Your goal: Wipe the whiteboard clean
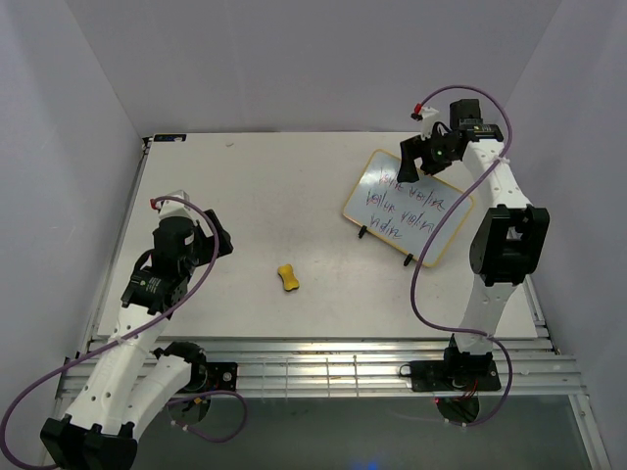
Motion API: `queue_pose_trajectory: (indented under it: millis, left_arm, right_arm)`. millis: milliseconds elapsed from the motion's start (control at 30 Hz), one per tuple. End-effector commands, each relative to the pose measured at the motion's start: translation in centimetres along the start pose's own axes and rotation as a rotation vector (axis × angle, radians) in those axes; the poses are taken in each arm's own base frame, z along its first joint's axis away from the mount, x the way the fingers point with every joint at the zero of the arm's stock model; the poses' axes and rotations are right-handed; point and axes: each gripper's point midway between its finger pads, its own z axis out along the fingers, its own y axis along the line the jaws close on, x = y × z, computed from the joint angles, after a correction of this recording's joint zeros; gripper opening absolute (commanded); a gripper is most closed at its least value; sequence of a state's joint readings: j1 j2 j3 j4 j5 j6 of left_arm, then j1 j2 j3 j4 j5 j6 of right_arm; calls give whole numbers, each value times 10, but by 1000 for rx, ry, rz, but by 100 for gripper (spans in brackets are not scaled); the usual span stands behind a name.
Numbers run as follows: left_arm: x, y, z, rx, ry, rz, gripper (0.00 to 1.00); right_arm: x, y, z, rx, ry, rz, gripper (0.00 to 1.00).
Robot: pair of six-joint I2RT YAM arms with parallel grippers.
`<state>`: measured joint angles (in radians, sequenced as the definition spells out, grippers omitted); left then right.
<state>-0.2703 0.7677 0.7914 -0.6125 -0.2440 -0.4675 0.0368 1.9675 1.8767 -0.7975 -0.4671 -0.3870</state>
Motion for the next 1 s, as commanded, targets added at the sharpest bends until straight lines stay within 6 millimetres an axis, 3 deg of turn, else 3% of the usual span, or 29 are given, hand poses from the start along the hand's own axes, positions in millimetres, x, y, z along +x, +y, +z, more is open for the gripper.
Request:
queue_pose_trajectory:
  millis: [0,233,300,533,667,967]
  left_arm:
    - [-1,-3,1,20,-9,4,98]
    - [0,-4,1,30,-4,7,98]
    - [1,-4,1,30,-1,8,98]
    - [1,-5,3,31,4,10,98]
    - [3,-5,5,28,11,12,98]
    - [5,-4,7,20,24,17,98]
  right_arm:
    - [-5,6,-1,-65,-11,-23,95]
    - [-1,2,-1,-58,-2,-28,100]
    - [-3,9,-3,-107,-25,-26,90]
    - [1,24,-6,-194,-30,-22,71]
    - [2,15,-15,-184,-41,-11,65]
    - [6,26,-28,-211,-56,-41,51]
